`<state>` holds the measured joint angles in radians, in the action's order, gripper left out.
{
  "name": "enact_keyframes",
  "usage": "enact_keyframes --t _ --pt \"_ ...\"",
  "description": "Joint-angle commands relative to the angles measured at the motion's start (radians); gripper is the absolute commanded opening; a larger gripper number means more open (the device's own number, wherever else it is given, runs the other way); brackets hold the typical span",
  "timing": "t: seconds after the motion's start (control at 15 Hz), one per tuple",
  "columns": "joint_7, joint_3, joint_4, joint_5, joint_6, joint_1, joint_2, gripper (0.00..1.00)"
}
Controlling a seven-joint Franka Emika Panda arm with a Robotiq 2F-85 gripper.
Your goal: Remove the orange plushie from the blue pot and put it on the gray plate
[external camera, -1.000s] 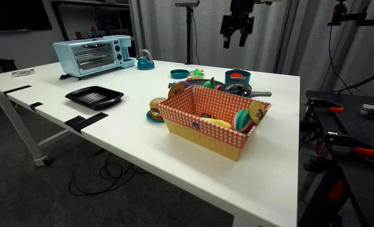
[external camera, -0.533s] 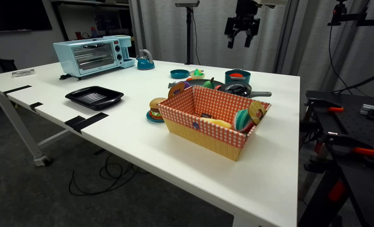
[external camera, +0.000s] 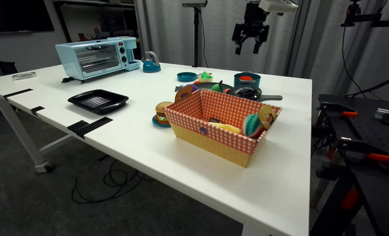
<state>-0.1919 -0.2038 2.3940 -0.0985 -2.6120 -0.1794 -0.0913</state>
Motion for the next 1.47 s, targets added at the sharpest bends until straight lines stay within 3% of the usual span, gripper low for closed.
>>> enact_keyframes --t 0.0,0.6,1.4 --pt "-0.002 0.002 -0.001 0.002 0.003 -0.002 0.001 1.0" --pt "-0.07 -0.019 -0.062 0.084 0.006 0.001 -0.067 1.0" --pt "-0.191 -0.051 -0.142 0.012 0.015 -0.003 -0.201 1.0"
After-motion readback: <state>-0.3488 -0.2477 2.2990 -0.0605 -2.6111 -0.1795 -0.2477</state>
